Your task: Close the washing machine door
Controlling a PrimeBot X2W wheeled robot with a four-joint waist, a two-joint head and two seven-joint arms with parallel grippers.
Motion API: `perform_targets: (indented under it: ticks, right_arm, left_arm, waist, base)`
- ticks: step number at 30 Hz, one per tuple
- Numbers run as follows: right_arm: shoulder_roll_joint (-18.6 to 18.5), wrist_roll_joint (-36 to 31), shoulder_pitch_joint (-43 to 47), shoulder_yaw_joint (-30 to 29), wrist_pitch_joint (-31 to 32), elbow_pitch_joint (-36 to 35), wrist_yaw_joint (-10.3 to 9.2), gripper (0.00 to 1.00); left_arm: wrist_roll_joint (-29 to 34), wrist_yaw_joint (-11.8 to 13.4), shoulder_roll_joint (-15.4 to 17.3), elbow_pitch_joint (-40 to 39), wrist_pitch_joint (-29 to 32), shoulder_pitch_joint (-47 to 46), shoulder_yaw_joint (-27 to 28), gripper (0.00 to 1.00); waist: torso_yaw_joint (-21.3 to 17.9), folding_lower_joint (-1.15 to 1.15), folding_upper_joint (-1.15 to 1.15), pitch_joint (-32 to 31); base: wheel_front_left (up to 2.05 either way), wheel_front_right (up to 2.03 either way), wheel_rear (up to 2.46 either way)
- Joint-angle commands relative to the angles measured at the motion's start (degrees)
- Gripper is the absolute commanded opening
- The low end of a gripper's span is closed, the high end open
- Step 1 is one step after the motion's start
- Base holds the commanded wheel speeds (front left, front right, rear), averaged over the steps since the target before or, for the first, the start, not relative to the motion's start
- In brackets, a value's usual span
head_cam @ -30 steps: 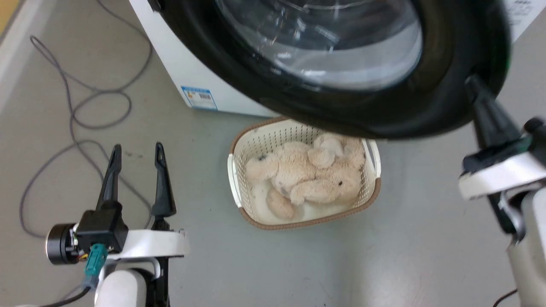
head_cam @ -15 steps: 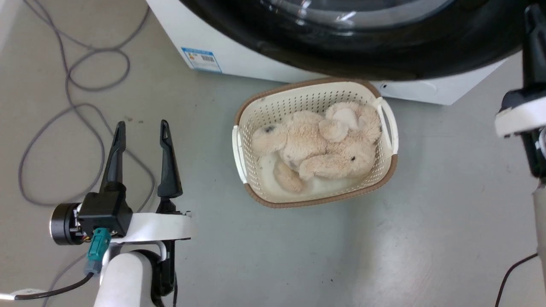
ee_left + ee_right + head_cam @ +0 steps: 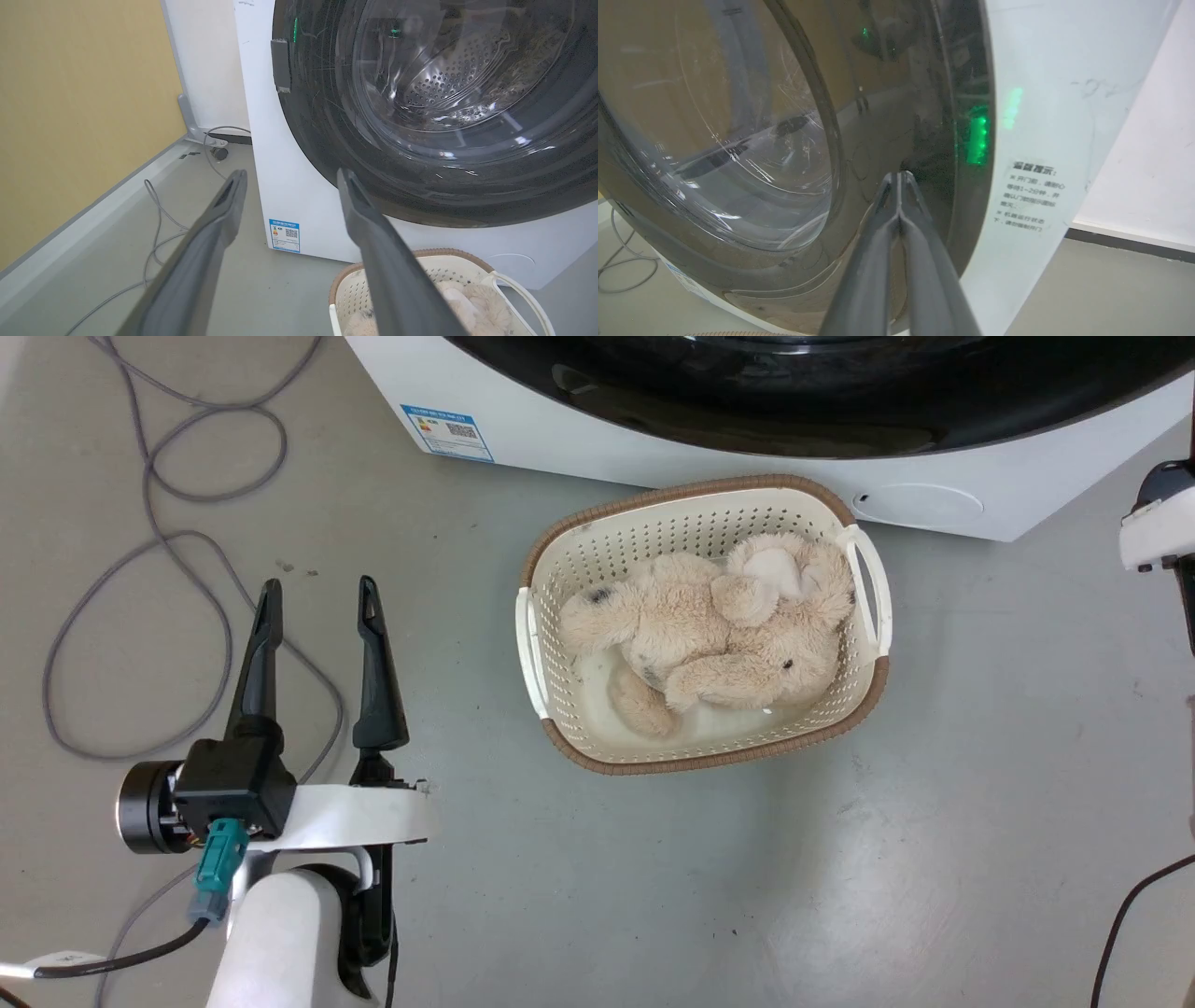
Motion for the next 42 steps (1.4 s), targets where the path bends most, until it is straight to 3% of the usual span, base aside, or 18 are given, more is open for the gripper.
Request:
perform_targets:
  ticks: [1,9,19,26,32,33,34,42]
  right_arm:
    - [0.17,-0.62,-1.37,-0.70,-0.25,0.34,-0.11,0.00]
    - [1.20,-1.63,1.69,-1.78,-0.25,-1.43,-0.11,0.00]
    - [5.26,-2.56,11.64,-5.14,-0.25,-16.17,-0.11,0.00]
    - [7.55,-2.34,18.64,-2.42,-0.25,-24.00,-0.11,0.00]
    - [8.98,-0.63,23.97,-0.22,-0.25,-24.62,-0.11,0.00]
    - [9.19,-0.24,25.84,1.10,-0.25,-24.24,-0.11,0.89]
    - [9.29,-0.08,26.72,1.61,-0.25,-24.25,-0.11,1.00]
    - [10.26,1.87,34.84,5.23,-0.25,-22.47,-0.11,1.00]
  left_arm:
    - [-0.13,0.29,0.02,-0.03,-0.30,-0.62,-0.16,1.00]
    - [-0.10,0.44,0.02,0.78,-0.30,0.89,0.53,1.00]
    - [1.26,-0.31,0.02,1.79,-0.30,5.29,3.04,1.00]
    - [1.86,-0.80,0.02,2.66,-0.30,8.49,4.06,1.00]
    - [2.01,-1.05,0.02,3.27,-0.30,11.02,4.41,1.00]
    - [2.00,-1.10,0.02,3.43,-0.30,12.04,4.61,1.00]
    - [1.99,-1.11,0.02,3.50,-0.30,12.53,4.68,1.00]
    - [1.63,-1.26,0.02,4.02,-0.30,15.42,4.81,1.00]
  waist:
    - [0.03,-0.01,0.00,-0.11]
    - [-0.79,-0.01,0.00,-3.49]
    - [-4.53,-0.01,0.00,-11.04]
    - [-7.31,-0.01,0.00,-16.50]
    - [-8.85,-0.01,0.00,-20.07]
    - [-9.42,-0.01,0.00,-21.34]
    - [-9.68,-0.01,0.00,-21.91]
    - [-10.81,-0.01,0.00,-25.47]
  base:
    - [0.00,0.00,0.00]
    - [0.00,0.00,0.00]
    - [0.00,0.00,0.00]
    - [0.00,0.00,0.00]
    - [0.00,0.00,0.00]
    - [0.00,0.00,0.00]
    - [0.00,0.00,0.00]
    - [0.00,0.00,0.00]
